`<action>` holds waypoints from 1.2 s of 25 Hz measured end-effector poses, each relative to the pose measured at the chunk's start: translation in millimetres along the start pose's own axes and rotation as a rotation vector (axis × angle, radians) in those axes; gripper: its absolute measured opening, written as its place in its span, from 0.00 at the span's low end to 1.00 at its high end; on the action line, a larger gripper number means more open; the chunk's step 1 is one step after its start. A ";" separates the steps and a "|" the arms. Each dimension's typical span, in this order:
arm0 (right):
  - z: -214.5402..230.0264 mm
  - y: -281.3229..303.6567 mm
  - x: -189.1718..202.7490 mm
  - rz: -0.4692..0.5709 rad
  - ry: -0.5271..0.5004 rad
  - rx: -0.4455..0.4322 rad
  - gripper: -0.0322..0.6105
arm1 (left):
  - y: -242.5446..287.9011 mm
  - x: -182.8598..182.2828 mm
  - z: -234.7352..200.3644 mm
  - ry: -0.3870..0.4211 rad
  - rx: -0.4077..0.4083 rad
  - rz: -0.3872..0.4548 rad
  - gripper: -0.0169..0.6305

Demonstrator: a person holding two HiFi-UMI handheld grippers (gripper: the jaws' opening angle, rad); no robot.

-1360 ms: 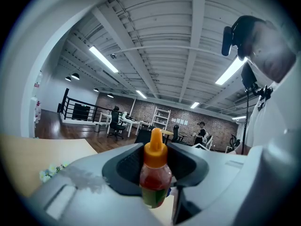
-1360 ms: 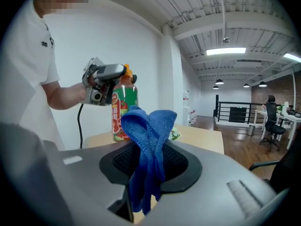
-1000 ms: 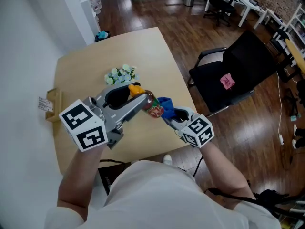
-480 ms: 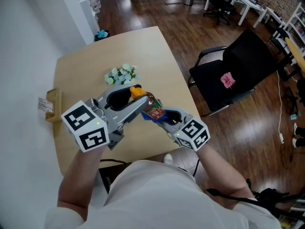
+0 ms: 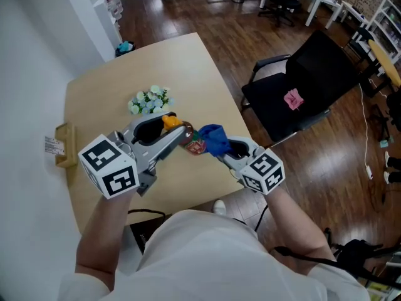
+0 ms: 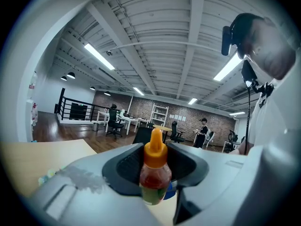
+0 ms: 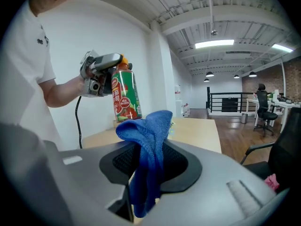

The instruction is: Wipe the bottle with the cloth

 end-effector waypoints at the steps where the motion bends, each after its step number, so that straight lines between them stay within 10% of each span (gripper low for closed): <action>1: 4.3 -4.8 2.5 0.000 0.008 0.012 0.24 | 3.4 0.0 -0.9 -0.001 -0.002 -0.001 0.27; 13: 42.4 -95.4 32.4 0.027 0.145 0.201 0.24 | 67.1 25.5 -37.4 0.081 -0.117 -0.095 0.27; 30: 28.2 -181.8 76.2 -0.033 0.209 0.238 0.24 | 168.2 150.0 -137.2 0.136 -0.383 -0.171 0.27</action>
Point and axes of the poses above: the fingertips, and each gripper's own axes: y forward along the fingers, z to its right, x out of its underside, the point moved 5 cm from there along -y, backward along the fingers, and after that the axes turned 11 degrees about -y, right-handed, at the moved point
